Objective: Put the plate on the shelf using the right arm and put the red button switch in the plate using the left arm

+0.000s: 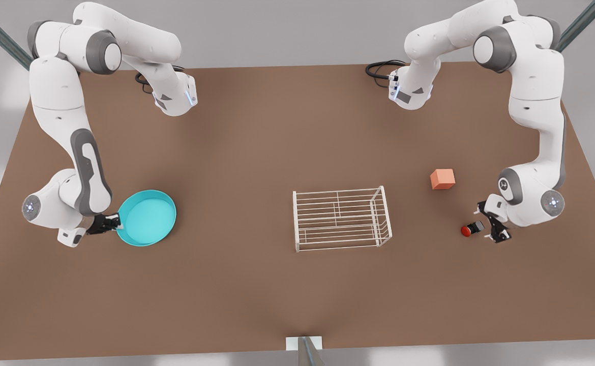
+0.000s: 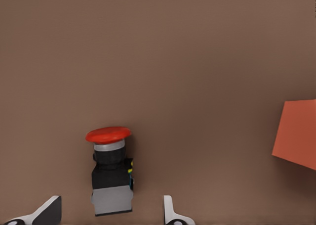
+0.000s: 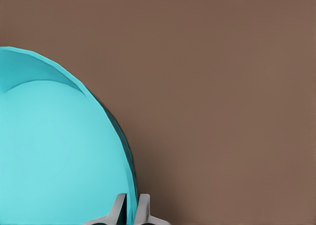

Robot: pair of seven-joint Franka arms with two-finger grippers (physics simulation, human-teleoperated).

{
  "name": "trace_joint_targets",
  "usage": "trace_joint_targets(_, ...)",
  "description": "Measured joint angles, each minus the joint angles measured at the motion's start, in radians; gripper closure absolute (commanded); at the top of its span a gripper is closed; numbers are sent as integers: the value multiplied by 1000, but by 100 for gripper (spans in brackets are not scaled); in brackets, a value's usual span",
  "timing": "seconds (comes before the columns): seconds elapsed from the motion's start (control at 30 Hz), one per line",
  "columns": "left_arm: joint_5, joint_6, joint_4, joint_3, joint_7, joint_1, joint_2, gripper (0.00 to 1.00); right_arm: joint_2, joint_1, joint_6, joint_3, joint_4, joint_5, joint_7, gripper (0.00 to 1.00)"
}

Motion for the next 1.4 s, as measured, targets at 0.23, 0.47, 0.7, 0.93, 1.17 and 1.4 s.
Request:
trace_joint_targets(0.23, -10, 46, -33, 0, 20, 0, 5, 0, -87, 2, -78, 5, 5, 4, 3, 94)
trace_joint_targets(0.47, -27, 78, -24, -2, 34, -10, 17, 0, -170, 49, -193, 23, 33, 1, 56, 94)
trace_joint_targets(0.7, -27, 93, -12, -1, 45, -12, 19, 7, -242, 131, -296, 41, 72, -5, 148, 93)
trace_joint_targets(0.93, -20, 99, -2, 0, 54, 6, 27, 0, -304, 211, -391, 39, 106, -9, 258, 93)
trace_joint_targets(1.17, -14, 94, -16, 1, 60, 15, 27, 7, -238, 368, -425, 40, 229, -9, 424, 93)
trace_joint_targets(1.4, -13, 69, -35, 2, 64, 14, 12, 12, -183, 532, -433, 42, 349, -9, 648, 93)
